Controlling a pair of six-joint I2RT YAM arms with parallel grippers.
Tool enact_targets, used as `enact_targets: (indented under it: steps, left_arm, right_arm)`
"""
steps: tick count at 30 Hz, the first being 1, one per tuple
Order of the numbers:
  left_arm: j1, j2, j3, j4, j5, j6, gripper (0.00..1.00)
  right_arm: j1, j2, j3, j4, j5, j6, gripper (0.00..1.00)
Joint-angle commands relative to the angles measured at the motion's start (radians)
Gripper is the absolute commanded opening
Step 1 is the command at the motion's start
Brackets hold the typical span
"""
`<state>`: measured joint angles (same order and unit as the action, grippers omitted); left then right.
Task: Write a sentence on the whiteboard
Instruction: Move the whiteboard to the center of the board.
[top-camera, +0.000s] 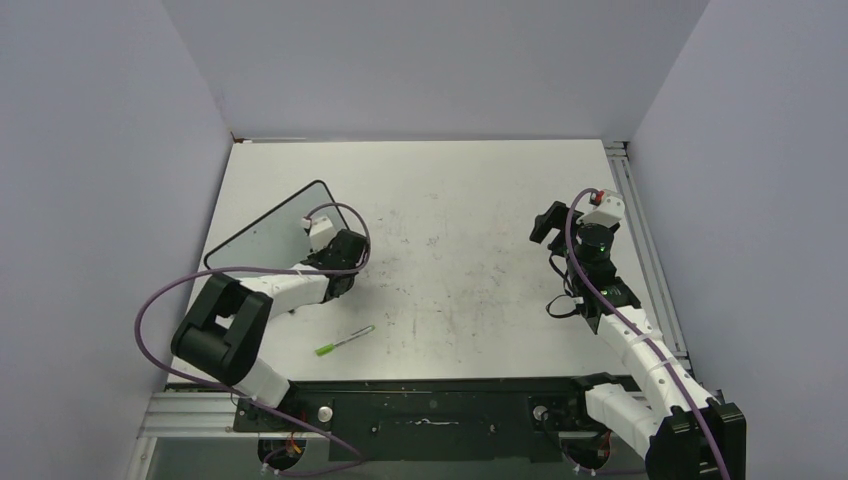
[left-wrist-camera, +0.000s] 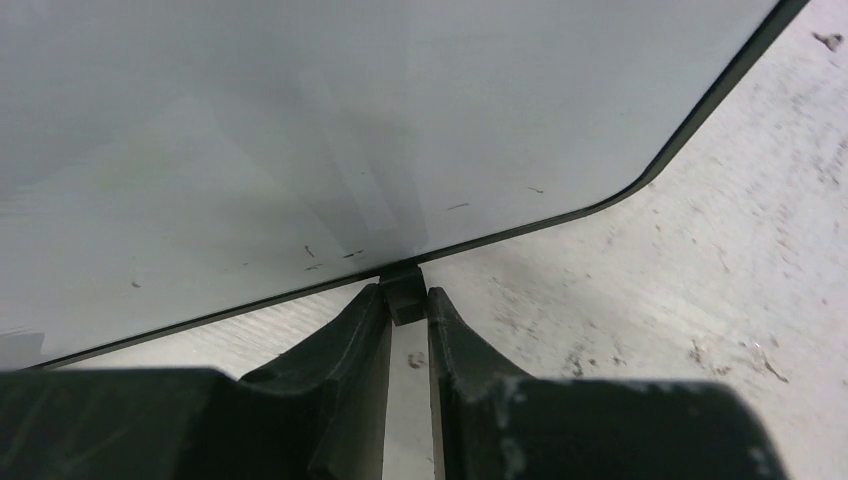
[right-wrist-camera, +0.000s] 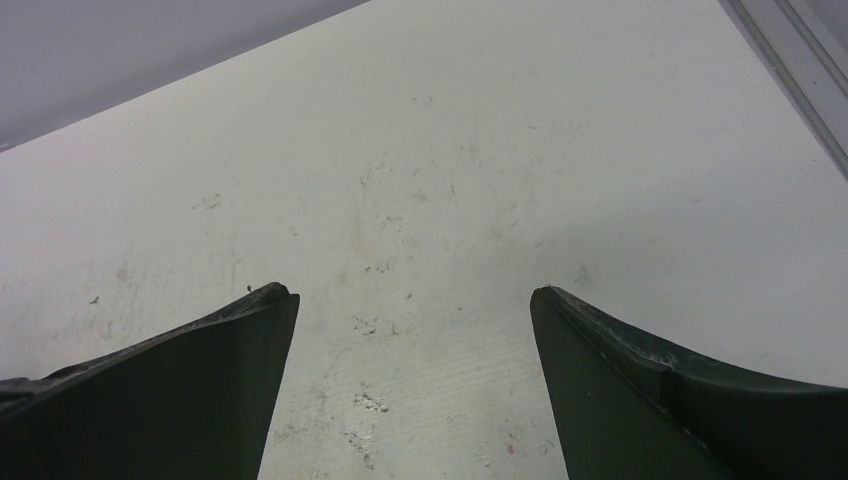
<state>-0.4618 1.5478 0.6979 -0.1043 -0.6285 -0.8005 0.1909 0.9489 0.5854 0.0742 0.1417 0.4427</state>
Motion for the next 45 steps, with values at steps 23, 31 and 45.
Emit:
enact_targets:
  steps: [23,31,45]
  left_arm:
    - [-0.383,0.212,0.249,0.058,-0.039,-0.040,0.15]
    - [-0.414,0.167,0.260,0.043,-0.048,0.026,0.52]
    - [-0.535,-0.077,0.263,-0.090,-0.021,0.250,0.84]
  right_arm:
    - [0.002,-0.009,0.047,0.034,0.004,0.002,0.90]
    - [0.002,-0.004,0.048,0.035,0.002,0.002,0.90]
    - [0.004,-0.003,0.053,0.024,-0.003,0.006,0.90]
